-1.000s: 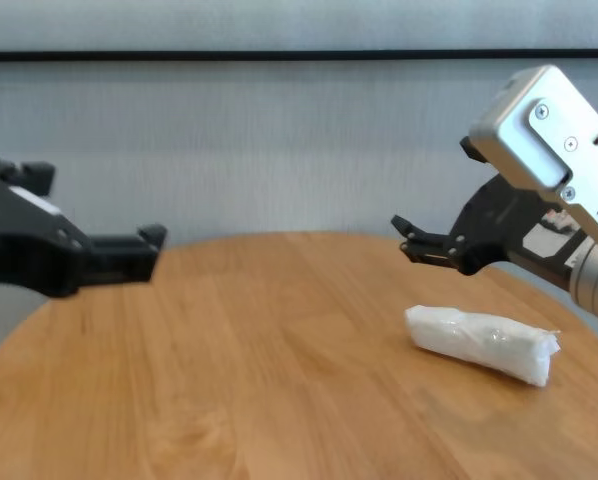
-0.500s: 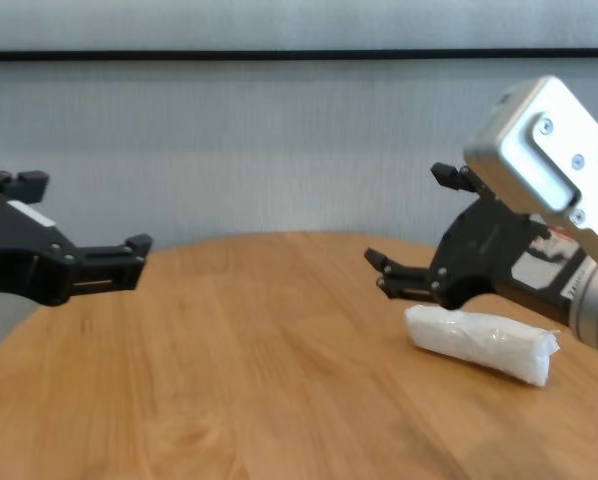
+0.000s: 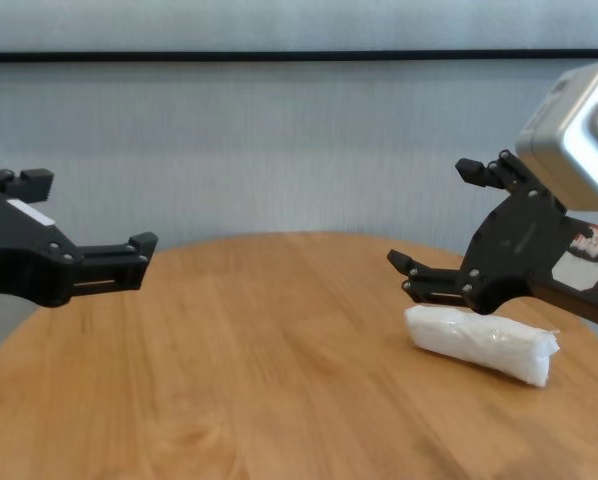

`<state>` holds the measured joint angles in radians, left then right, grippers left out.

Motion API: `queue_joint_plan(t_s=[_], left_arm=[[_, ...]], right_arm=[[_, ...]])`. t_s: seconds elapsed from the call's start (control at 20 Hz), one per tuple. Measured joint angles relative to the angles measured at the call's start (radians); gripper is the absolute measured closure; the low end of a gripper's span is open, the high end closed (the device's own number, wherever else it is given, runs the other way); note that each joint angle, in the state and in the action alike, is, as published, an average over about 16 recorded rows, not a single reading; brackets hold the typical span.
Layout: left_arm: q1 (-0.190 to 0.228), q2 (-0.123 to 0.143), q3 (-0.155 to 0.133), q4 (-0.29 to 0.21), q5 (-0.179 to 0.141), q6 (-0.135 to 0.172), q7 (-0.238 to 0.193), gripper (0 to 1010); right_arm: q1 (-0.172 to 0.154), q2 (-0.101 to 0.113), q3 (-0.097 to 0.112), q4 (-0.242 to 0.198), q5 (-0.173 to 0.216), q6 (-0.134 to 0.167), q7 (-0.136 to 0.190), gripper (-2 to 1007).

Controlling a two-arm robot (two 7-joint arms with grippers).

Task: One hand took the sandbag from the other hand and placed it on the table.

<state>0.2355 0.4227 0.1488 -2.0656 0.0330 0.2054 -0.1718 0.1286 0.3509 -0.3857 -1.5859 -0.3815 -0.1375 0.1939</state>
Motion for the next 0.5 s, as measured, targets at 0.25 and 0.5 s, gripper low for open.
queue_joint_plan(t_s=[0.25, 0.5], left_arm=[[0.002, 0.001, -0.003, -0.001, -0.008, -0.008, -0.007, 10], [0.002, 0.001, -0.002, -0.001, -0.006, -0.004, -0.003, 10]], right_arm=[[-0.007, 0.008, 0.004, -0.013, 0.002, 0.003, 0.003, 2], [-0.004, 0.006, 0.003, -0.008, 0.002, 0.002, 0.002, 2]])
